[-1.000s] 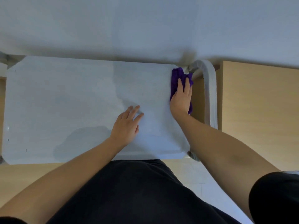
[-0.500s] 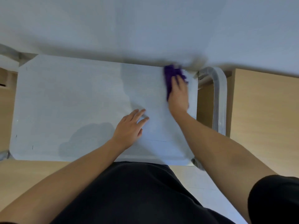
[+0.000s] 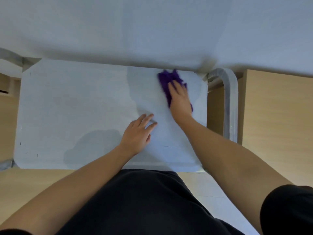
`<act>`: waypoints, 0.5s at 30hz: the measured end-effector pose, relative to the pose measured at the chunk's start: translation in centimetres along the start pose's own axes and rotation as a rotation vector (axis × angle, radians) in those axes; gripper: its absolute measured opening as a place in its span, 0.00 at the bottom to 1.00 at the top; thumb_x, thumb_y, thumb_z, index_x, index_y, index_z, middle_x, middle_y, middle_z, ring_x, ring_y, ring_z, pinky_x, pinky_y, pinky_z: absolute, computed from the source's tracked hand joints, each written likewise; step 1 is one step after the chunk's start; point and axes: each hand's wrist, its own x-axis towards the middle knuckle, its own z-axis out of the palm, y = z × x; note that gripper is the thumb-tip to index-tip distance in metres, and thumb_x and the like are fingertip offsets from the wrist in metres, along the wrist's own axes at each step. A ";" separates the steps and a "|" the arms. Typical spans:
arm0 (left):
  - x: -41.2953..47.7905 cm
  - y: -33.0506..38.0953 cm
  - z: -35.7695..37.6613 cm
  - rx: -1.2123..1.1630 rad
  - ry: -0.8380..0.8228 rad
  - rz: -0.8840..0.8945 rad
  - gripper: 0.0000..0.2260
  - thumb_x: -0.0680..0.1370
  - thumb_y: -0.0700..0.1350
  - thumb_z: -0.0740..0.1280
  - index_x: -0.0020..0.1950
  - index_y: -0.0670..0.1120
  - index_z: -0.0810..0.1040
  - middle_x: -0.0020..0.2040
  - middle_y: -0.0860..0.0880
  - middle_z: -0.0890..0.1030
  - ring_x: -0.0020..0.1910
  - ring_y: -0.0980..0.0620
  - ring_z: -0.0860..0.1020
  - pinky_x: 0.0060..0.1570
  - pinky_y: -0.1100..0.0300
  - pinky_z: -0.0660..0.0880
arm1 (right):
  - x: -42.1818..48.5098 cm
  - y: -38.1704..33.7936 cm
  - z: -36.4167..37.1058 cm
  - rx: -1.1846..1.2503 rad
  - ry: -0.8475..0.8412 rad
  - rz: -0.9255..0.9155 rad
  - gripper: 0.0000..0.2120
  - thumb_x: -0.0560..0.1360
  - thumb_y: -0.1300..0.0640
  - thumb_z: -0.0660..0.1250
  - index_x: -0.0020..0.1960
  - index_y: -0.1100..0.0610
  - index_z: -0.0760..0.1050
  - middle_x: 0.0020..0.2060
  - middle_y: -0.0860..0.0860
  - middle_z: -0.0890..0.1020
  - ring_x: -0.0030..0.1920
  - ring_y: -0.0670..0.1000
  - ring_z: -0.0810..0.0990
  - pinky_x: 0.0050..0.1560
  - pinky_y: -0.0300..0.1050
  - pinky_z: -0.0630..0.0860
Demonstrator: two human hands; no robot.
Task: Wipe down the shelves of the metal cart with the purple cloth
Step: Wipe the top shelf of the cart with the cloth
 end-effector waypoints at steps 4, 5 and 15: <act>0.0 0.2 0.0 -0.017 -0.013 -0.003 0.22 0.76 0.41 0.67 0.70 0.47 0.72 0.76 0.45 0.64 0.75 0.43 0.63 0.64 0.48 0.71 | 0.3 4.0 -2.1 -0.020 0.087 0.326 0.29 0.76 0.69 0.58 0.76 0.58 0.60 0.77 0.56 0.59 0.77 0.57 0.56 0.78 0.50 0.48; 0.0 0.1 0.0 -0.017 -0.024 -0.004 0.22 0.76 0.41 0.67 0.71 0.48 0.71 0.77 0.46 0.63 0.75 0.43 0.62 0.65 0.48 0.70 | 0.3 3.9 -2.3 -0.001 0.099 0.366 0.28 0.77 0.68 0.58 0.76 0.57 0.61 0.77 0.56 0.58 0.77 0.58 0.55 0.78 0.50 0.48; -0.2 0.3 0.3 0.033 -0.048 -0.019 0.23 0.78 0.44 0.64 0.74 0.48 0.68 0.78 0.47 0.59 0.77 0.44 0.59 0.67 0.49 0.67 | 0.0 -4.7 1.9 -0.028 -0.136 -0.082 0.31 0.77 0.68 0.59 0.78 0.51 0.57 0.77 0.50 0.59 0.78 0.57 0.52 0.78 0.49 0.48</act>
